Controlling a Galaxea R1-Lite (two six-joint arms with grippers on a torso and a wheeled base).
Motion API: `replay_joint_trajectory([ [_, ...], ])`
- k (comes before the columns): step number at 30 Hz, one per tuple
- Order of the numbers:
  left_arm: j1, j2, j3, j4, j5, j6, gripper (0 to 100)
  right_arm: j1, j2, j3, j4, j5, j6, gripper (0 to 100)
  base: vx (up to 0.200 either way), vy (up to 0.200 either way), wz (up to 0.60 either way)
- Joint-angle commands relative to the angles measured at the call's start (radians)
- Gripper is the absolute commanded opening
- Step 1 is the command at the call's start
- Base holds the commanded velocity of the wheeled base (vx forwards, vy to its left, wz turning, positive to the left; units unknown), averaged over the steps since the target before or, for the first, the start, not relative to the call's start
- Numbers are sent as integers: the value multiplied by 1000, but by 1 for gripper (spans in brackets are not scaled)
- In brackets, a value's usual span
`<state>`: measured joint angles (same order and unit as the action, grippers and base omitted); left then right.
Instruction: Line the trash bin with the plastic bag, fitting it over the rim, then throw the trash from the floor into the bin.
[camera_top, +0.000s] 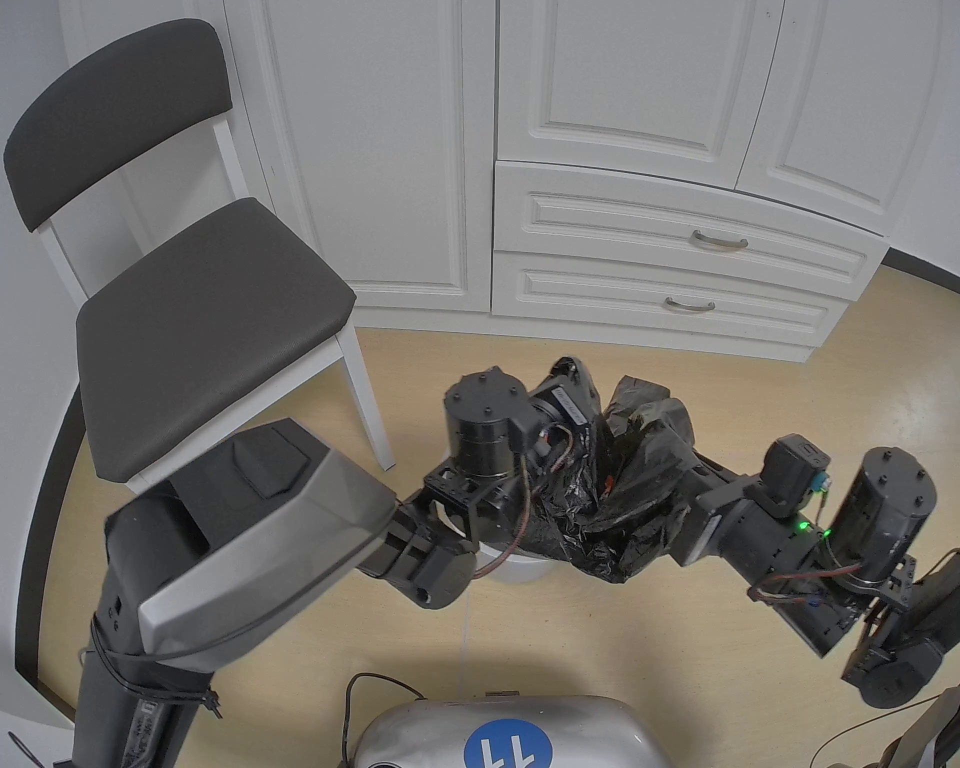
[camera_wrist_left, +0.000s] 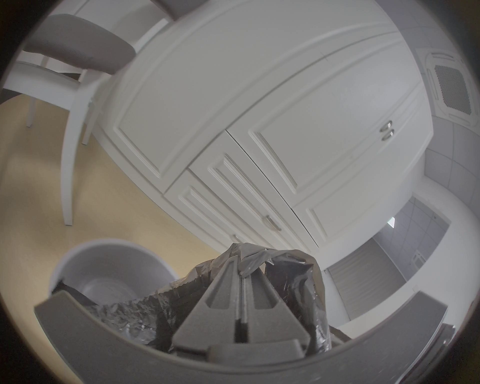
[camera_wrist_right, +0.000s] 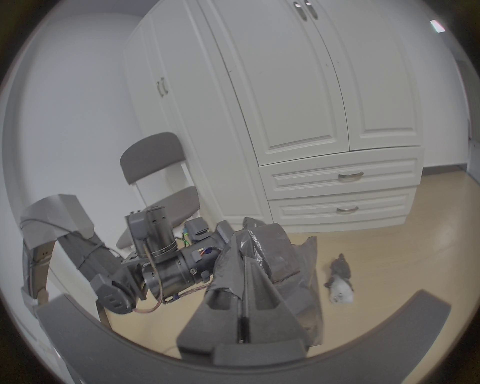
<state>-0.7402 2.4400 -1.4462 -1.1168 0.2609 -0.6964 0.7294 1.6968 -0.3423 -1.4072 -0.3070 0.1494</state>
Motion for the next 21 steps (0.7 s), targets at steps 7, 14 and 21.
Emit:
replay_joint_trajectory([
  [7, 131, -184, 300, -179, -6, -43, 0, 51, 368, -233, -164, 3, 179, 0, 0, 0, 0],
  [14, 162, -213, 403, -282, -8, -45, 0, 64, 435, -356, -164, 48, 207, 0, 0, 0, 0],
  [21, 186, -180, 437, -350, -6, -46, 0, 28, 501, -399, -164, 66, 274, 0, 0, 0, 0],
])
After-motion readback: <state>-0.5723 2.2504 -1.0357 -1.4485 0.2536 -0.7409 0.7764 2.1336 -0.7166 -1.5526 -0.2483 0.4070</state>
